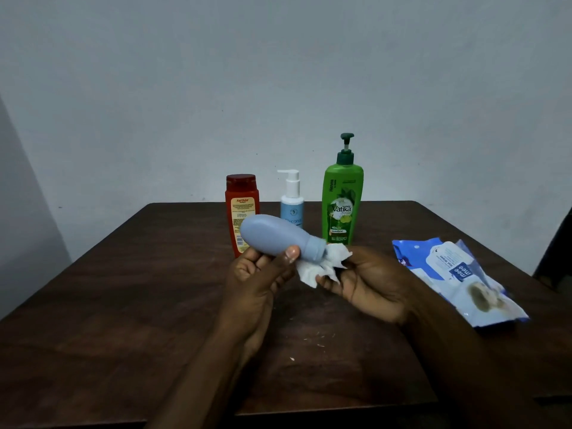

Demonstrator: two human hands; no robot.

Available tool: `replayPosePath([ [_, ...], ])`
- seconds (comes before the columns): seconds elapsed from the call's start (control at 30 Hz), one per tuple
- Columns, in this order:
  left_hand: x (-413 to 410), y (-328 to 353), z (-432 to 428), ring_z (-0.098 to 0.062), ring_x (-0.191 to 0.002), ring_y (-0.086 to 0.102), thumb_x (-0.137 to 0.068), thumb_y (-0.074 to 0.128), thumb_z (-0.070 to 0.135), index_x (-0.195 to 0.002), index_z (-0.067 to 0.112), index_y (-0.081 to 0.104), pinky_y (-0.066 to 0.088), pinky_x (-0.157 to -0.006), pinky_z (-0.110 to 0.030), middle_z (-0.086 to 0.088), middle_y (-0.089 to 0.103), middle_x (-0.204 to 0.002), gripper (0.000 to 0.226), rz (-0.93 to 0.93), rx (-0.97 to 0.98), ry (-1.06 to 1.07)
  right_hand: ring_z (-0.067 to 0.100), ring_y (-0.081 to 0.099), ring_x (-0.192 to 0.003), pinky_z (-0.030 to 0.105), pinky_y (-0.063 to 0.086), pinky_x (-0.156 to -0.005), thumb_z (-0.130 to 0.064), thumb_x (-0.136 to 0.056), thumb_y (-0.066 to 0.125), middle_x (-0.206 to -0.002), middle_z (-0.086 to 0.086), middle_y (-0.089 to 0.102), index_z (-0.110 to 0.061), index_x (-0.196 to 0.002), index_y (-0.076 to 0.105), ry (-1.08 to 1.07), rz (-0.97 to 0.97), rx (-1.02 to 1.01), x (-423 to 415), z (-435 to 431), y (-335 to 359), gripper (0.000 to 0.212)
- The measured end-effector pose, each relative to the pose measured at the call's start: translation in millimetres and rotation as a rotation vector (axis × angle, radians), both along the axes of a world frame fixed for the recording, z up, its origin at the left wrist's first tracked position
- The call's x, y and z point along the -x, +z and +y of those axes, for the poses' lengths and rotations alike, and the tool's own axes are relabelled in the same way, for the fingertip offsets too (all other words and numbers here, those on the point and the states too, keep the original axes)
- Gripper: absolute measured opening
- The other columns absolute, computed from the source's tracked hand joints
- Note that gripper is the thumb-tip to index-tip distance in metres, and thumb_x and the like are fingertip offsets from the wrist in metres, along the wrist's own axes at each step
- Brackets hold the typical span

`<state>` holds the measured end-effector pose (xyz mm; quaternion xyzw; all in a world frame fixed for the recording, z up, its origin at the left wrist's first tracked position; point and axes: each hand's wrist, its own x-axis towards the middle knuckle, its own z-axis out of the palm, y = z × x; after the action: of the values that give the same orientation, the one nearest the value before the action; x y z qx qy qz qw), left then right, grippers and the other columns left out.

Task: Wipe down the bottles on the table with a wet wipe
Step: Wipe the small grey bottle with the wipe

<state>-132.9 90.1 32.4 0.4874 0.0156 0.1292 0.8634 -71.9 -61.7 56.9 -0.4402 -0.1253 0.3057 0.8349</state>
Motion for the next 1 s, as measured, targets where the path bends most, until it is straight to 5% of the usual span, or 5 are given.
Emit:
replayPosePath([
  [0.23, -4, -2, -12, -0.017, -0.092, 0.074, -0.069, 0.071, 0.013, -0.129, 0.009, 0.058, 0.059, -0.084, -0.032, -0.010, 0.076, -0.106, 0.061, 0.040, 0.268, 0.044, 0.024, 0.074, -0.086, 0.032, 0.059, -0.079, 0.007, -0.084, 0.052, -0.104, 0.020, 0.074, 0.004, -0.110, 0.066, -0.315, -0.012, -0.176, 18, 17, -17, 0.029],
  [0.53, -5, -4, -12, -0.028, -0.102, 0.072, -0.073, 0.068, 0.007, -0.131, 0.001, 0.054, 0.061, -0.081, -0.038, -0.023, 0.072, -0.114, 0.060, 0.108, 0.520, -0.076, 0.004, 0.070, -0.099, 0.022, 0.056, -0.085, -0.006, -0.090, 0.069, -0.103, -0.005, 0.075, -0.013, -0.105, 0.075, -0.881, -0.952, 0.391, 28, 20, -22, 0.018],
  [0.63, -4, -3, -9, -0.028, -0.102, 0.071, -0.072, 0.067, 0.006, -0.128, 0.002, 0.055, 0.059, -0.083, -0.040, -0.023, 0.071, -0.115, 0.057, 0.101, 0.493, -0.088, -0.002, 0.066, -0.101, 0.016, 0.053, -0.088, -0.003, -0.090, 0.066, -0.107, -0.007, 0.072, -0.014, -0.108, 0.075, -0.899, -1.136, 0.522, 24, 19, -16, 0.022],
  [0.77, -1, -3, -7, -0.029, -0.104, 0.071, -0.073, 0.064, 0.004, -0.122, 0.004, 0.057, 0.058, -0.085, -0.044, -0.022, 0.071, -0.117, 0.050, 0.077, 0.452, -0.131, 0.002, 0.069, -0.099, 0.022, 0.057, -0.086, -0.002, -0.090, 0.068, -0.104, -0.007, 0.075, -0.015, -0.105, 0.077, -0.836, -1.066, 0.474, 16, 12, 0, 0.021],
  [1.0, 0, 1, -3, -0.020, -0.092, 0.075, -0.073, 0.067, 0.011, -0.122, 0.007, 0.060, 0.063, -0.071, -0.032, -0.015, 0.074, -0.113, 0.049, 0.004, 0.301, -0.077, 0.008, 0.065, -0.092, 0.014, 0.048, -0.085, -0.009, -0.088, 0.061, -0.098, -0.001, 0.071, -0.013, -0.099, 0.077, -0.781, -1.498, 0.585, 33, 4, -13, 0.020],
])
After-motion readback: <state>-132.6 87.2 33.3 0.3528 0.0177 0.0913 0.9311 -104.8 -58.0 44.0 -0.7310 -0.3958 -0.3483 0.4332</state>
